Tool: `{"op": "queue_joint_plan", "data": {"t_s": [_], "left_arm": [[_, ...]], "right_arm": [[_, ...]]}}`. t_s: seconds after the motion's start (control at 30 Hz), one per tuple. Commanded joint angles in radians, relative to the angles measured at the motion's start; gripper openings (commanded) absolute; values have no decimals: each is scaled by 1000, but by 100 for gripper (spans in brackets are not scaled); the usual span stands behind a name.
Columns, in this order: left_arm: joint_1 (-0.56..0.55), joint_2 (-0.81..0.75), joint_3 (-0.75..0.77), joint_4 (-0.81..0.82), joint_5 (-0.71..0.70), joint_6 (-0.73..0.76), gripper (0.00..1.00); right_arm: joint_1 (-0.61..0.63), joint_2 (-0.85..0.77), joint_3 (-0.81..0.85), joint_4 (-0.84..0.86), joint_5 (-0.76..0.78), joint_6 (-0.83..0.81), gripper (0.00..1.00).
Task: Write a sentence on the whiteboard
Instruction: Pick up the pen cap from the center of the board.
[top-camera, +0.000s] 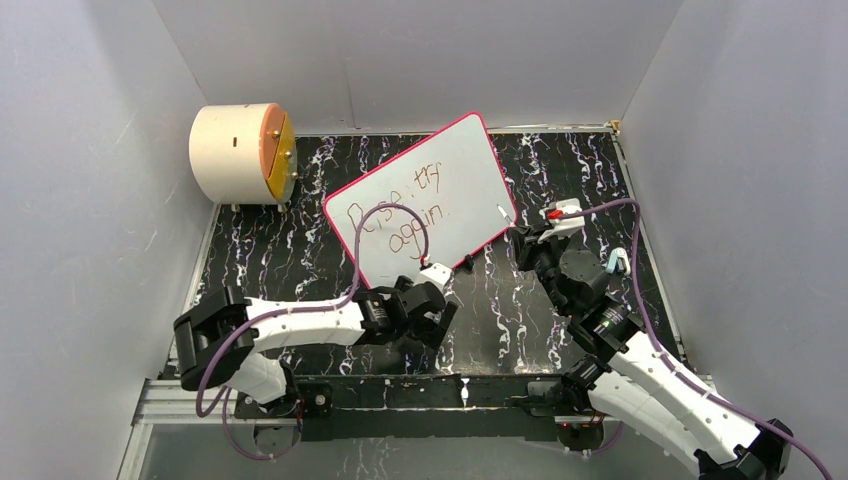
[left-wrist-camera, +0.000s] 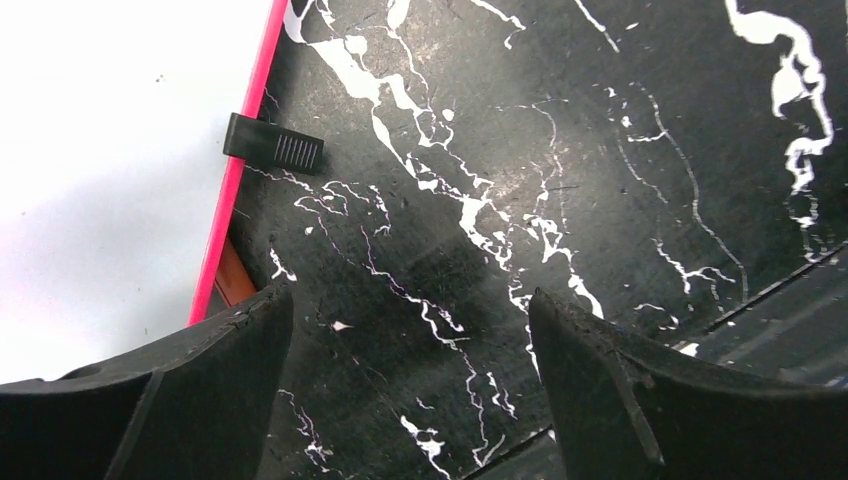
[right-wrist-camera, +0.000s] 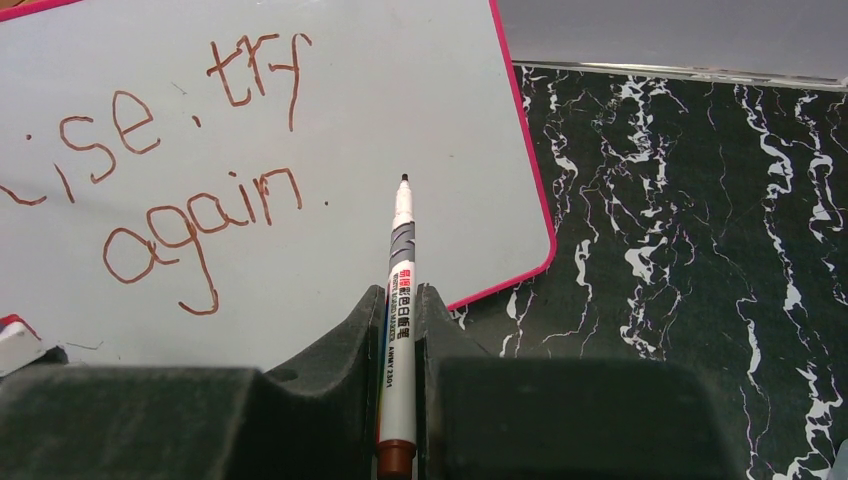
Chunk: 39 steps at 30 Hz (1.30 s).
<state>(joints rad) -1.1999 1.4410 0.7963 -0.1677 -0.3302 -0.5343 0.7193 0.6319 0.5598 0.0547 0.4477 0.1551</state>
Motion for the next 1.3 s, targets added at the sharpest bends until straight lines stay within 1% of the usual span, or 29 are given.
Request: {"op": "queue_joint_plan", "data": {"t_s": [0.0, 0.33, 0.4, 0.67, 0.93, 1.07, 1.17, 1.27], "left_arm": [[6, 27, 53, -18, -52, 45, 85], [78, 101, 91, -27, -9, 102, 85], [86, 114, 100, -38, -19, 113, 85], [144, 110, 108, -70, -42, 150, 85], [168, 93, 117, -94, -44, 156, 84], [168, 62, 105, -121, -24, 108, 80], [167, 28, 84, -123, -19, 45, 72], [167, 29, 75, -135, -27, -20, 64]], "right_arm": [[-6, -9, 3, 60, 26, 4, 0], [-5, -9, 2, 59, 30, 2, 0], [-6, -10, 3, 59, 30, 3, 0], [-5, -2, 3, 60, 28, 0, 0], [-5, 3, 5, 58, 26, 0, 0], [-6, 2, 7, 56, 25, 1, 0], [-6, 3, 7, 57, 24, 3, 0], [-6, 3, 6, 57, 24, 3, 0]]}}
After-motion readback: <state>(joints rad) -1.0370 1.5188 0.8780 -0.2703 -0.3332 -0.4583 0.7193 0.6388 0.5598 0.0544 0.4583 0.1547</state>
